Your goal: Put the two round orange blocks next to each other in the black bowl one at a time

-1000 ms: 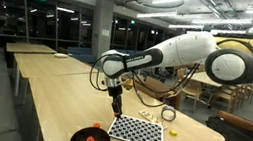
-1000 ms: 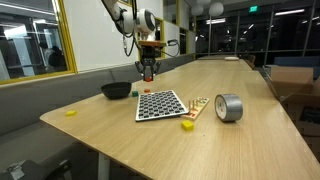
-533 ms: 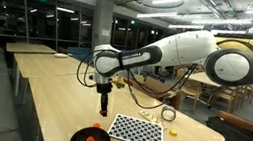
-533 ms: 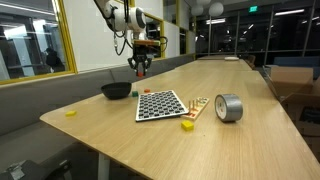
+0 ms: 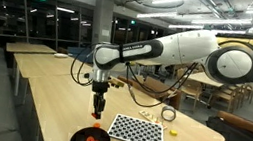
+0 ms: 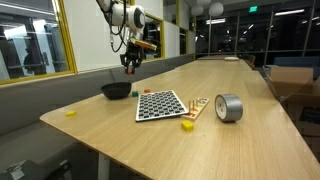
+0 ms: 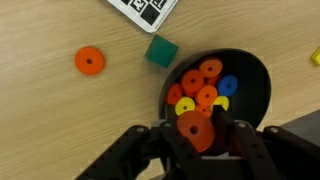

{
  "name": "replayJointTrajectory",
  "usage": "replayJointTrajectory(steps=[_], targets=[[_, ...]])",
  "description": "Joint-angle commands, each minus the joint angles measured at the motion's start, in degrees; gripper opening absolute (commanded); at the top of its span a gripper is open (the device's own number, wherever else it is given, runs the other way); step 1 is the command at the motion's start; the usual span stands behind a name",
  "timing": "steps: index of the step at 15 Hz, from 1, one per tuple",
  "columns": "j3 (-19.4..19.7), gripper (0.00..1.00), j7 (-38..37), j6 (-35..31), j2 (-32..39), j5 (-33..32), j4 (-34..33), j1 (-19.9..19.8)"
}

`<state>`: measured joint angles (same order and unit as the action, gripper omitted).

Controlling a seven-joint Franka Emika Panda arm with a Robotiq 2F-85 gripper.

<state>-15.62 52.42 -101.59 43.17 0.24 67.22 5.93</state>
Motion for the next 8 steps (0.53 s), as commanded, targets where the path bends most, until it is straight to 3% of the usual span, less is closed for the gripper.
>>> replayJointTrajectory(steps=[1, 8], targets=[[-2.2, 0.16, 10.3, 4.5, -0.9, 5.2, 0.1, -2.6], [-1.7, 0.16, 23.2, 18.7, 1.5, 10.8, -3.9, -3.0]])
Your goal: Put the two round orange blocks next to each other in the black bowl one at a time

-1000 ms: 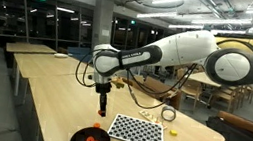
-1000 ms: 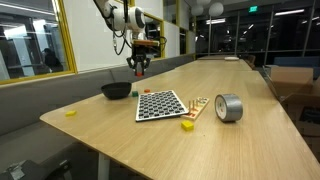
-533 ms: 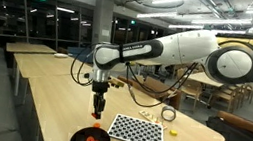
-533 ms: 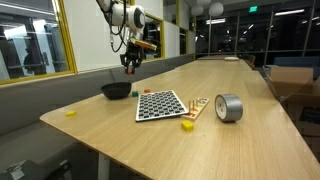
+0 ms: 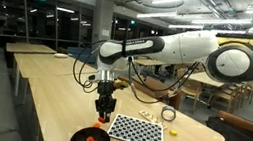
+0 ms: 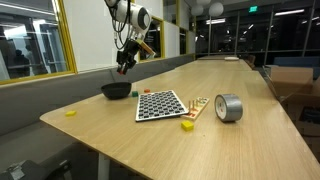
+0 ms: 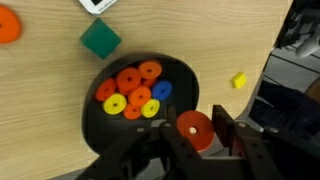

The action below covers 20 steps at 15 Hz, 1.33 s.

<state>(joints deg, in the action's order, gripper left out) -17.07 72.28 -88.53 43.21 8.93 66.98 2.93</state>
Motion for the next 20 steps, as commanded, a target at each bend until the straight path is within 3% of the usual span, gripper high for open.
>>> replayJointTrajectory(steps=[1, 11, 12, 13, 17, 20], targets=[[0.2, 0.16, 2.8, 6.6, 2.1, 2.3, -4.7, 0.6], [1.2, 0.16, -3.1, 7.0, 8.4, 2.1, -15.0, 4.9], [1.5, 0.64, -4.0, 7.4, 9.0, 1.5, -16.2, 5.4], [1.7, 0.67, -4.4, 7.0, 9.5, 1.3, -17.2, 5.7], [2.4, 0.97, -6.2, 6.2, 10.3, -0.5, -18.9, 6.0], [6.0, 1.0, -8.7, 6.4, 8.1, -6.3, -17.5, 6.3]])
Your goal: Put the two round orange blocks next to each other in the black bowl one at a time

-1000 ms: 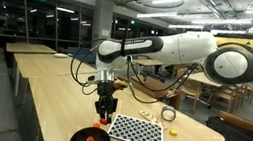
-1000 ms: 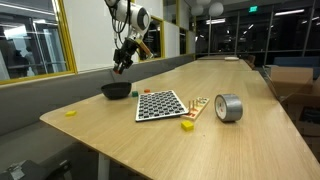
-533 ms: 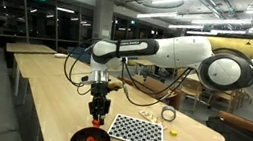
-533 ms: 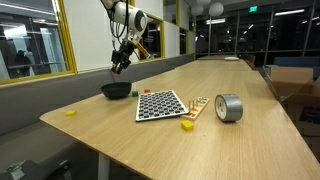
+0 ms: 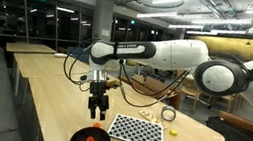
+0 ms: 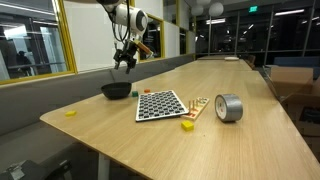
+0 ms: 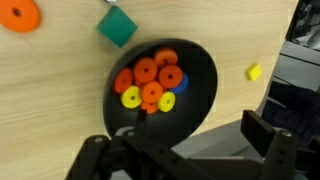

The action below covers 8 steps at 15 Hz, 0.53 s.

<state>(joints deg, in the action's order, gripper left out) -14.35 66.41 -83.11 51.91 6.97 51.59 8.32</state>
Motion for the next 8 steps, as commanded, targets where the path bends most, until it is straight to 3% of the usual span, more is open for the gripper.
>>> replayJointTrajectory(steps=[1, 8], targets=[[4.3, 1.0, -3.5, 0.4, -1.8, -5.9, -1.0, 0.4], [13.0, 1.0, -10.7, -3.9, -16.3, -12.7, 14.4, -4.3]])
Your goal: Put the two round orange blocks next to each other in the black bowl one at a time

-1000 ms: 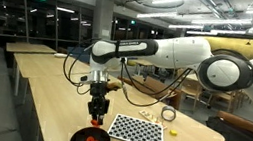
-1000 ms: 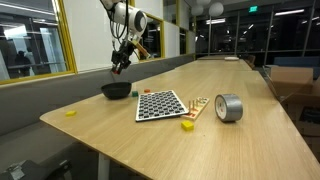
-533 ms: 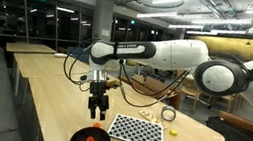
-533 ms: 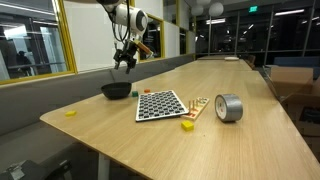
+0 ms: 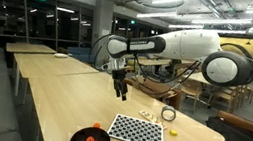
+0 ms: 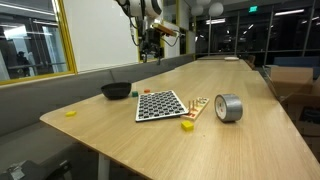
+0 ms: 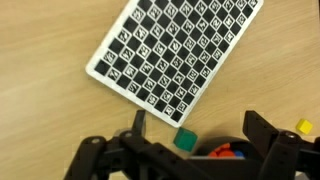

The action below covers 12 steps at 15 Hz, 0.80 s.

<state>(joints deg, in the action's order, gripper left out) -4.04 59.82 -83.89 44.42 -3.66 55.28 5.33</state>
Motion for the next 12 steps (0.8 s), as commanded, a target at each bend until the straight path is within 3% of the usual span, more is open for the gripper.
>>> replayJointTrajectory(steps=[1, 5, 12], targets=[[3.9, 1.0, -5.8, -3.7, -10.5, -2.9, 13.0, -1.5], [8.1, 1.0, -13.7, -3.3, -17.9, -6.4, 23.3, -1.5], [5.4, 1.0, -29.5, 3.8, -30.7, -14.2, 42.9, -3.5]])
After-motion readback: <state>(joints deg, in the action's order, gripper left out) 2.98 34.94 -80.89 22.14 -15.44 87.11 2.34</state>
